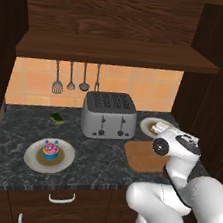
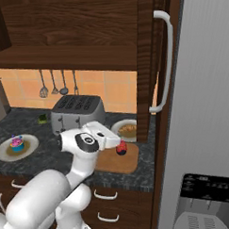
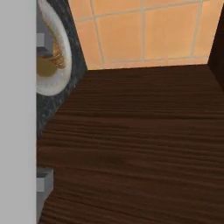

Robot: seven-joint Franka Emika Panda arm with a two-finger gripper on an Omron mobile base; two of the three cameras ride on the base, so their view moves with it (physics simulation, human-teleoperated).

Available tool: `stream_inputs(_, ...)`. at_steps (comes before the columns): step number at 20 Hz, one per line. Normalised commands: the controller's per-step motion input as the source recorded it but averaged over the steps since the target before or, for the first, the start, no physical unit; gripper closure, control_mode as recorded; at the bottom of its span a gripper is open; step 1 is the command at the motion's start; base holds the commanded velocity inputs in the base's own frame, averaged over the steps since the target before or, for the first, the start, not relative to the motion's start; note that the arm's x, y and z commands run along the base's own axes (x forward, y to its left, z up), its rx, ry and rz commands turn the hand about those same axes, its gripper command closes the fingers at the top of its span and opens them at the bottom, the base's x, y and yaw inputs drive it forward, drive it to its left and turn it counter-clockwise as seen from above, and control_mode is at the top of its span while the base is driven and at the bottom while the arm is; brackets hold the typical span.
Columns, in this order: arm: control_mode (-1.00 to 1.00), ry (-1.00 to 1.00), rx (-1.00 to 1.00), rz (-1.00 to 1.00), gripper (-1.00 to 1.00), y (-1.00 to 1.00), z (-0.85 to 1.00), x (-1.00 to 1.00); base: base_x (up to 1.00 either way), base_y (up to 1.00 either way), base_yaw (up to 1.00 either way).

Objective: From the different types of pastries on the counter, select a croissant and place it on the cutting board. Then retrieve a jar of jam from the cabinet and place it alongside the croissant on the cutting board.

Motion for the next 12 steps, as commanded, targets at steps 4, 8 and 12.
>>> stream_inputs(4, -1.0, 0.08, 0.1, 0.0, -1.0, 1.0, 1.0, 0.05, 0.0, 0.0, 0.0)
stream_inputs(8, -1.0, 0.13, 0.16, 0.0, -1.0, 1.0, 1.0, 0.0, 0.0, 0.0, 0.0)
stream_inputs(12, -1.0, 0.26, 0.3, 0.0, -1.0, 0.99, 0.73, 0.0, 0.0, 0.0, 0.0)
